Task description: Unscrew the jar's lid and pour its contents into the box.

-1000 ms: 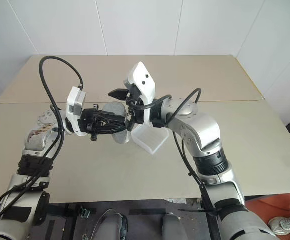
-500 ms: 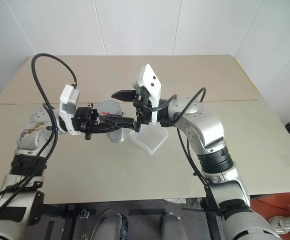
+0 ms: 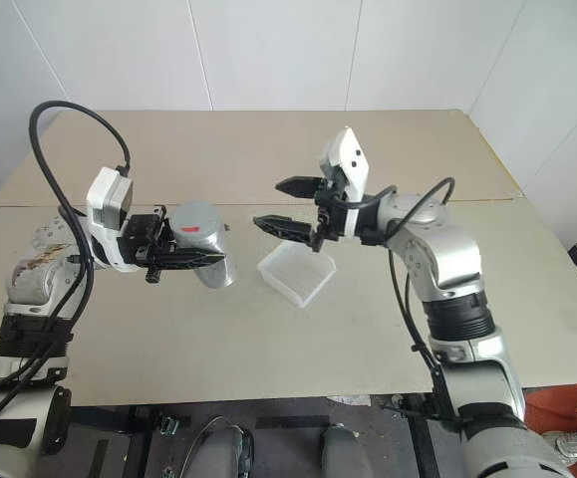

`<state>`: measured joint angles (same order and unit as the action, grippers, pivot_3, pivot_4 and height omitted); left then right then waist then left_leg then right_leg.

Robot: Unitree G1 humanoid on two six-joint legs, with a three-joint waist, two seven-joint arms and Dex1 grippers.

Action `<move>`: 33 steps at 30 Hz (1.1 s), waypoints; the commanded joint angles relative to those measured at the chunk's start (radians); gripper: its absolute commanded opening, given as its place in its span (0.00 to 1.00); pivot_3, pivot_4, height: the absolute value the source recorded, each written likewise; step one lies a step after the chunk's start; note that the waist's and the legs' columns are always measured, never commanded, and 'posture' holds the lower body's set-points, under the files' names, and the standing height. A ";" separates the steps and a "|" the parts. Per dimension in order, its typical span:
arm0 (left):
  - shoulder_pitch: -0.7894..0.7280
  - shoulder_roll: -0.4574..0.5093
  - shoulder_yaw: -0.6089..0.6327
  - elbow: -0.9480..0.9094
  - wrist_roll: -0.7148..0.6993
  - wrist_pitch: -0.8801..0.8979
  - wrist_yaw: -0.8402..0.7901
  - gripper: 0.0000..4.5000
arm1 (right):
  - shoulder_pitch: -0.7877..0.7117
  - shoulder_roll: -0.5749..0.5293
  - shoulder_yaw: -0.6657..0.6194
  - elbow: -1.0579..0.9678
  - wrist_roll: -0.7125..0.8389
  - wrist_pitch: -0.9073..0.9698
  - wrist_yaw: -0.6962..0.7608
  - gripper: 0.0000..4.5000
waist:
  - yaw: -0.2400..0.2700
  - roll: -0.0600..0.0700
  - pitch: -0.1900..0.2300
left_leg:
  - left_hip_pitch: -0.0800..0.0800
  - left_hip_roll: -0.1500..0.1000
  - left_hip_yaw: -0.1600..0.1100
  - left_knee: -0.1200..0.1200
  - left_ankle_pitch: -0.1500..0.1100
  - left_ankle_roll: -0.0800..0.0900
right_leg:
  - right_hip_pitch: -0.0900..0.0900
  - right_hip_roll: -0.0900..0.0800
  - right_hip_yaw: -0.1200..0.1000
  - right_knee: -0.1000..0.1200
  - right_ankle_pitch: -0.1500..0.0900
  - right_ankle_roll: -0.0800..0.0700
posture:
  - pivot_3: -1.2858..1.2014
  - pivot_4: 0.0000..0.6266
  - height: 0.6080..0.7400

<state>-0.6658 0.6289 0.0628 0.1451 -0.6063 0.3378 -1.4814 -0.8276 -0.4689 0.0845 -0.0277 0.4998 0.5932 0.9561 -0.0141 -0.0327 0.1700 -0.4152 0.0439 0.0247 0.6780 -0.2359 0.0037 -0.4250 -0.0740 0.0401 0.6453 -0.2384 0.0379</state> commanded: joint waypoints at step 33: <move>-0.039 -0.047 -0.009 0.035 0.007 -0.023 -0.016 0.43 | -0.128 0.148 0.034 -0.010 -0.003 0.013 -0.064 0.98 | -0.003 0.000 0.000 | 0.000 0.000 0.000 0.000 0.000 0.000 | 0.000 0.000 0.000 0.002 0.000 0.000 | 0.52 0.24 1.00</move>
<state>-0.7072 0.5649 0.0363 0.2287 -0.5814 0.3263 -1.4713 -0.9546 -0.2912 0.2083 -0.0295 0.4942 0.6410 0.9022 -0.0170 -0.0326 0.1701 -0.4151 0.0441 0.0246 0.6781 -0.2359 0.0037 -0.4250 -0.0738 0.0400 0.6472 -0.2384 0.0379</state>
